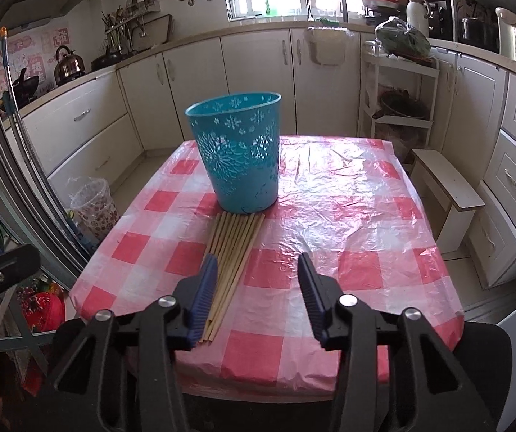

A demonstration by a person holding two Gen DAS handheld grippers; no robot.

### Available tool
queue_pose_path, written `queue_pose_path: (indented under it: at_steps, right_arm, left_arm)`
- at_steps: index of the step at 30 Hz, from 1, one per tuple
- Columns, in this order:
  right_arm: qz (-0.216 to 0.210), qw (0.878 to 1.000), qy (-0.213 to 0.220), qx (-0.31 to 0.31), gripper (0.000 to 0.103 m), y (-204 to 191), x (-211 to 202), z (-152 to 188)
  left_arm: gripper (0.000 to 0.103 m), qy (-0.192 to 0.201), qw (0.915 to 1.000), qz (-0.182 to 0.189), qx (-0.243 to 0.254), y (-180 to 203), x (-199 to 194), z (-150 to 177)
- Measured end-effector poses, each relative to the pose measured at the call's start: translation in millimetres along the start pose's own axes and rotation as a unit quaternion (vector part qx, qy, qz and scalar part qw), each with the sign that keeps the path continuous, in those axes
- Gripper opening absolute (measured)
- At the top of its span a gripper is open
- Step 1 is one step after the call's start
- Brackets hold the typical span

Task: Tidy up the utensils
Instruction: 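Close the right gripper on one wooden stick while the left gripper grasps another stick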

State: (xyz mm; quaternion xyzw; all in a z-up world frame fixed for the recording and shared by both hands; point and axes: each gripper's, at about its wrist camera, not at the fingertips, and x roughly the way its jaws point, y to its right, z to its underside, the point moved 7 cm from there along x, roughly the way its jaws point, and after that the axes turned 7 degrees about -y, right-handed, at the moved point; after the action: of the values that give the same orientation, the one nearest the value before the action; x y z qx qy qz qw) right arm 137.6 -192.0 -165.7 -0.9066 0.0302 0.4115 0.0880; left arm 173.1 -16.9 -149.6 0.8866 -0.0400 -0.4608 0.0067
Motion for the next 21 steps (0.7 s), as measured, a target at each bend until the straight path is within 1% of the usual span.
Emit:
queue_pose_path:
  at_steps: [3, 11, 16, 19, 21]
  right_arm:
    - [-0.006, 1.000, -0.025, 0.006, 0.034, 2, 30, -1]
    - [-0.005, 0.997, -0.075, 0.020, 0.030, 0, 102, -6]
    - [0.007, 0.996, -0.091, 0.019, 0.028, -1, 127, -6]
    - [0.011, 0.995, -0.099, 0.015, 0.028, -1, 135, -5]
    - [0.020, 0.995, -0.099, 0.006, 0.028, -1, 139, -6]
  left_arm:
    - [0.095, -0.007, 1.0000, -0.004, -0.004, -3, 11, -1]
    - [0.095, -0.039, 0.9992, 0.004, -0.012, -2, 40, 0]
    - [0.095, -0.050, 0.9987, 0.001, -0.011, 0, 54, -1]
    - [0.095, -0.060, 0.9982, -0.001, -0.011, 2, 65, -2]
    - [0.095, -0.064, 0.9979, -0.001, -0.009, 5, 72, -3]
